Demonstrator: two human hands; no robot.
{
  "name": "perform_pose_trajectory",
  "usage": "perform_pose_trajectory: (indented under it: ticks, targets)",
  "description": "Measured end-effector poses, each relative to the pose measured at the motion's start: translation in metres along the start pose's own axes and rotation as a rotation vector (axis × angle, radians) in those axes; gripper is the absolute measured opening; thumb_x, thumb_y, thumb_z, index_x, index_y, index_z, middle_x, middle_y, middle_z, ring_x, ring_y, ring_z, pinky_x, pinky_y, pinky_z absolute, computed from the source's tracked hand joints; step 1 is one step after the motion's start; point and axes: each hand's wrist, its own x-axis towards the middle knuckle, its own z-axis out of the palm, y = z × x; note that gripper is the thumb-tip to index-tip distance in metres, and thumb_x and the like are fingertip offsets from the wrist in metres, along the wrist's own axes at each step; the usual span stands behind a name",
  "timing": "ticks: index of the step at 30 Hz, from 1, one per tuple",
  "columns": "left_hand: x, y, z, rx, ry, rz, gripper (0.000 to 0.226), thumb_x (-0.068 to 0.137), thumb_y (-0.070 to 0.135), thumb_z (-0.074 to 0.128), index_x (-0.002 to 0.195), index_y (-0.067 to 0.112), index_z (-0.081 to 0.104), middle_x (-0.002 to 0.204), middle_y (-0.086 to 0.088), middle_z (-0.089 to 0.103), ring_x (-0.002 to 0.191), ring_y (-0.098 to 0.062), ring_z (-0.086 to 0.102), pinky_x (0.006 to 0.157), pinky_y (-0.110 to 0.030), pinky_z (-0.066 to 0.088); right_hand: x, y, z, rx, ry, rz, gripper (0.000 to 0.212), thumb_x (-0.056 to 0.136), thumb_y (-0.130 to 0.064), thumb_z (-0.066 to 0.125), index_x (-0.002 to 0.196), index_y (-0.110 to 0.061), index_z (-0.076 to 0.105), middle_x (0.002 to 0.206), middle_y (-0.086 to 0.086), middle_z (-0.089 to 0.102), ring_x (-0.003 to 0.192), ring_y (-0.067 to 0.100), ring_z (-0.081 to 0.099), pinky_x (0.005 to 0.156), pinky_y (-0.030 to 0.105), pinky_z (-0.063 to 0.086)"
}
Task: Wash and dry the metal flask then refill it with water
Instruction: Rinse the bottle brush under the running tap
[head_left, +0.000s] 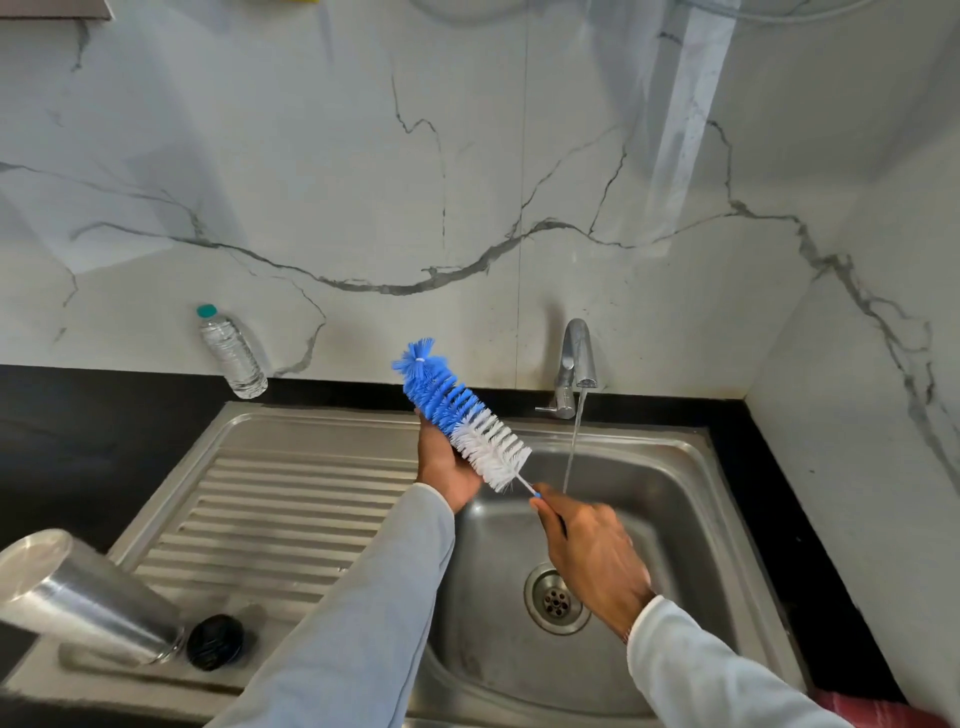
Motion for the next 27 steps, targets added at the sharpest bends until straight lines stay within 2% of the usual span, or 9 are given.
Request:
perform_pose_trajectory:
  ticks: [2, 4, 7, 12, 16, 18, 21, 23, 27]
  targets:
    - [0.001, 0.002, -0.001, -0.003, 0.014, 0.026, 0.046, 0.103, 0.052, 0.045, 0.071, 0.021, 0.058, 0.066, -0.001, 0.057, 0.062, -0.017, 0.058, 0.076, -0.035, 0.049, -0.008, -0.003, -0.006, 0.039, 0.021, -0.039, 0.036, 0.104, -0.048, 0.041, 0.128, -0.033, 0.062, 0.068, -0.003, 0.063, 0.068, 0.027, 0.059, 0.063, 0.036, 0.043]
    - [0.002, -0.001, -0.005, 0.012, 0.015, 0.031, 0.045, 0.104, 0.044, 0.045, 0.072, 0.020, 0.066, 0.070, -0.002, 0.064, 0.065, -0.018, 0.065, 0.075, -0.037, 0.052, -0.010, -0.003, -0.009, 0.133, 0.029, -0.030, 0.026, 0.103, -0.041, 0.049, 0.110, -0.031, 0.072, 0.052, -0.010, 0.048, 0.055, 0.017, 0.045, 0.060, 0.034, 0.041]
    - [-0.001, -0.008, -0.009, 0.051, 0.042, 0.009, 0.031, 0.100, 0.041, 0.052, 0.103, 0.016, 0.070, 0.099, -0.009, 0.074, 0.089, -0.025, 0.070, 0.079, -0.040, 0.056, 0.008, -0.010, -0.008, 0.250, 0.030, 0.070, 0.036, 0.103, -0.037, 0.053, 0.071, -0.023, 0.061, 0.048, -0.008, 0.039, 0.052, 0.014, 0.031, 0.056, 0.030, 0.034]
    - [0.003, -0.002, -0.016, -0.016, 0.053, -0.036, 0.025, 0.094, 0.028, 0.056, 0.110, 0.012, 0.067, 0.099, -0.014, 0.077, 0.099, -0.032, 0.071, 0.083, -0.048, 0.057, 0.012, -0.007, -0.015, 0.298, -0.057, 0.094, 0.038, 0.103, -0.037, 0.053, 0.090, -0.006, 0.070, 0.049, -0.009, 0.034, 0.049, 0.009, 0.030, 0.050, 0.018, 0.031]
    - [0.007, 0.004, -0.024, -0.073, 0.045, -0.054, 0.030, 0.093, 0.028, 0.054, 0.114, 0.009, 0.065, 0.092, -0.015, 0.076, 0.083, -0.031, 0.075, 0.074, -0.041, 0.061, -0.020, 0.004, -0.011, 0.353, -0.099, 0.098, 0.031, 0.102, -0.037, 0.056, 0.096, -0.014, 0.076, 0.053, -0.011, 0.034, 0.051, 0.004, 0.033, 0.053, 0.018, 0.032]
    - [0.004, 0.001, -0.024, -0.059, 0.022, -0.077, 0.030, 0.093, 0.029, 0.055, 0.112, 0.009, 0.066, 0.094, -0.014, 0.076, 0.085, -0.030, 0.075, 0.077, -0.041, 0.061, -0.019, 0.001, -0.003, 0.380, -0.091, 0.110, 0.036, 0.102, -0.036, 0.056, 0.098, -0.004, 0.073, 0.055, -0.009, 0.034, 0.053, 0.005, 0.031, 0.053, 0.020, 0.032]
    - [-0.002, -0.003, -0.017, -0.043, -0.009, -0.095, 0.030, 0.093, 0.029, 0.055, 0.110, 0.008, 0.068, 0.102, -0.015, 0.076, 0.100, -0.031, 0.071, 0.095, -0.049, 0.054, 0.000, -0.013, 0.004, 0.416, -0.059, 0.167, 0.042, 0.103, -0.037, 0.054, 0.088, 0.001, 0.064, 0.054, -0.008, 0.032, 0.051, 0.007, 0.027, 0.050, 0.023, 0.029]
    - [-0.001, 0.000, -0.014, -0.041, 0.042, -0.087, 0.030, 0.093, 0.028, 0.056, 0.110, 0.006, 0.068, 0.098, -0.016, 0.075, 0.098, -0.032, 0.070, 0.092, -0.050, 0.055, 0.002, -0.020, 0.006, 0.394, -0.054, 0.166, 0.043, 0.103, -0.036, 0.053, 0.074, -0.004, 0.056, 0.052, -0.009, 0.031, 0.050, 0.008, 0.027, 0.050, 0.023, 0.028]
    - [0.011, 0.007, -0.018, -0.021, 0.174, -0.094, 0.051, 0.088, 0.025, 0.058, 0.135, 0.005, 0.058, 0.117, -0.019, 0.071, 0.107, -0.037, 0.070, 0.092, -0.054, 0.057, -0.024, -0.018, 0.007, 0.400, -0.081, 0.145, 0.044, 0.104, -0.031, 0.053, 0.067, -0.010, 0.043, 0.051, -0.009, 0.031, 0.049, 0.008, 0.029, 0.051, 0.023, 0.026]
